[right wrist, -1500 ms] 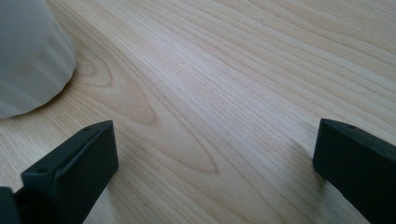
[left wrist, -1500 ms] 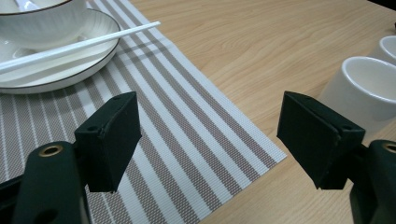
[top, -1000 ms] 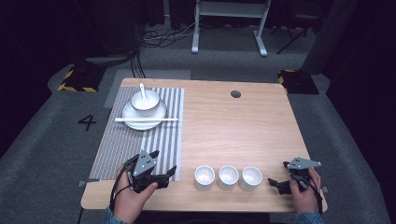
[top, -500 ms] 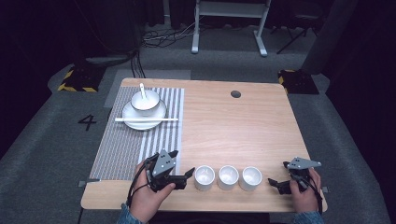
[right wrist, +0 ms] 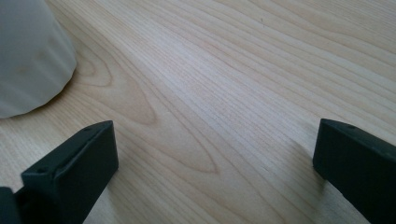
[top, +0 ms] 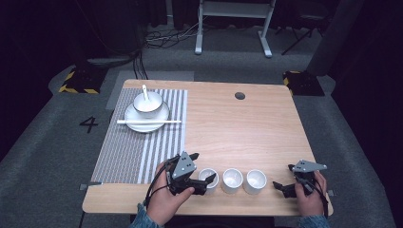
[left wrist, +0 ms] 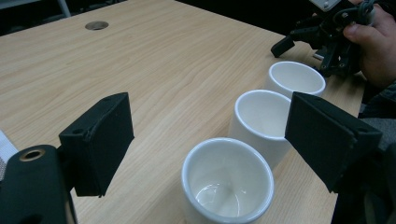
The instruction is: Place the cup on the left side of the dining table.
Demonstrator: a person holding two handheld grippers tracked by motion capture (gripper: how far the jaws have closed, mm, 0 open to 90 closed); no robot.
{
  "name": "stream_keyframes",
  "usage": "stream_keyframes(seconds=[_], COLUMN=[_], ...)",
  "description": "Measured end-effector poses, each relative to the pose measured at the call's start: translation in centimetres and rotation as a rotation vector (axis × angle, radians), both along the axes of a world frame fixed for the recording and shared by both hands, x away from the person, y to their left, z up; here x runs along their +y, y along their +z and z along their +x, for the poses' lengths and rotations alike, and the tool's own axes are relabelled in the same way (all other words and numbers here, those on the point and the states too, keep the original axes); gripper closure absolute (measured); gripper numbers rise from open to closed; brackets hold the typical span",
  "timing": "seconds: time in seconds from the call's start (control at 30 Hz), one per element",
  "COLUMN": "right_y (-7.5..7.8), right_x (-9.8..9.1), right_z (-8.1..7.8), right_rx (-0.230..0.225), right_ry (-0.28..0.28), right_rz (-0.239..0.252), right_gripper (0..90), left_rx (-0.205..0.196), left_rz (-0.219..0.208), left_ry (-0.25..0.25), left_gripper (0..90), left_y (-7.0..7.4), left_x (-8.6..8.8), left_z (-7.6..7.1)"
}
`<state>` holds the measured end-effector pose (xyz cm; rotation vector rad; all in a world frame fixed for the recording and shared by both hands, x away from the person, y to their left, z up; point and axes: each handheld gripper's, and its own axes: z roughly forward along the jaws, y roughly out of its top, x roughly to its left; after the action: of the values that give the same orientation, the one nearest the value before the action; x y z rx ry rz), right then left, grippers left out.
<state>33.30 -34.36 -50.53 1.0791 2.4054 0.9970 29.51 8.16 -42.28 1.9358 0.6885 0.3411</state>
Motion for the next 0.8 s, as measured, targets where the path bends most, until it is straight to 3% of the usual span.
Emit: stream_keyframes(seconds=[0.17,0.2,0.27,0.5,0.8], right_y=[0.0,0.0,0.0,0.0,0.0], right_x=[0.0,0.0,0.0,0.0,0.0], right_z=[0.0,0.0,0.0,0.0,0.0], right_rx=[0.0,0.0,0.0,0.0,0.0], right_ry=[0.0,0.0,0.0,0.0,0.0], right_rz=[0.0,0.0,0.0,0.0,0.0], right_gripper=[0.0,0.0,0.1,0.1,0.1], left_rx=[-0.016,-0.043,-0.043,0.001,0.07], left_rz=[0.011,0.02,0.024,0.046,0.05], left_ry=[-0.027,-0.073,-0.081,-0.036,-0.029], left_gripper=[15.4,15.3,15.4,15.6,15.7], left_y=[0.0,0.2,0.2,-0.7,-2.4], left_x=[-0.9,-1.5,-1.8,-1.8,-1.8], left_z=[-0.4,-0.9,-1.2,-0.9,-0.3])
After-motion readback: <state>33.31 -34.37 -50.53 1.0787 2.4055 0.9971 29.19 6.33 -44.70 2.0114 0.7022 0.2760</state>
